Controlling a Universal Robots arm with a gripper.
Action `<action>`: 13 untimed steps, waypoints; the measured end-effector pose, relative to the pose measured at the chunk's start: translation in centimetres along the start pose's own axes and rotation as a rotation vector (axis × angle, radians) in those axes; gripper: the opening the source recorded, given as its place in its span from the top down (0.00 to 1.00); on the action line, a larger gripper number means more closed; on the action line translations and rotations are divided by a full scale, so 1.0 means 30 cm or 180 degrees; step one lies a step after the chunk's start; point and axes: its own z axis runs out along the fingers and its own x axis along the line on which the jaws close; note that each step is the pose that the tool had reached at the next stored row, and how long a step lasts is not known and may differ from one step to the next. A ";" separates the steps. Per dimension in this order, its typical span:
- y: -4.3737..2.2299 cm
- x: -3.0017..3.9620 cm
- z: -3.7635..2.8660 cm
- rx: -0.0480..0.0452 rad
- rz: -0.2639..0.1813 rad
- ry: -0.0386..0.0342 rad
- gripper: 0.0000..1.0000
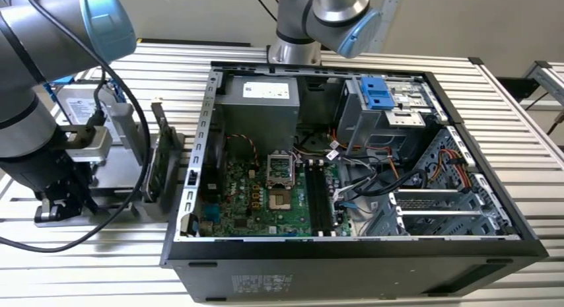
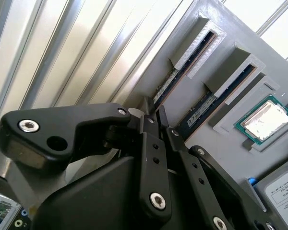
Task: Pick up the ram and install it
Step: 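Pick up the ram and move it above insertion slot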
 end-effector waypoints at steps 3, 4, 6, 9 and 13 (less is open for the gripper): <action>0.000 0.000 0.000 0.0000 0.0000 0.0000 1.00; 0.000 0.000 0.000 0.0000 0.0000 0.0000 1.00; 0.000 0.000 0.000 0.0000 0.0000 0.0000 1.00; 0.000 0.000 0.000 0.0000 0.0000 0.0000 1.00; 0.000 0.000 0.001 0.0000 0.0000 0.0000 1.00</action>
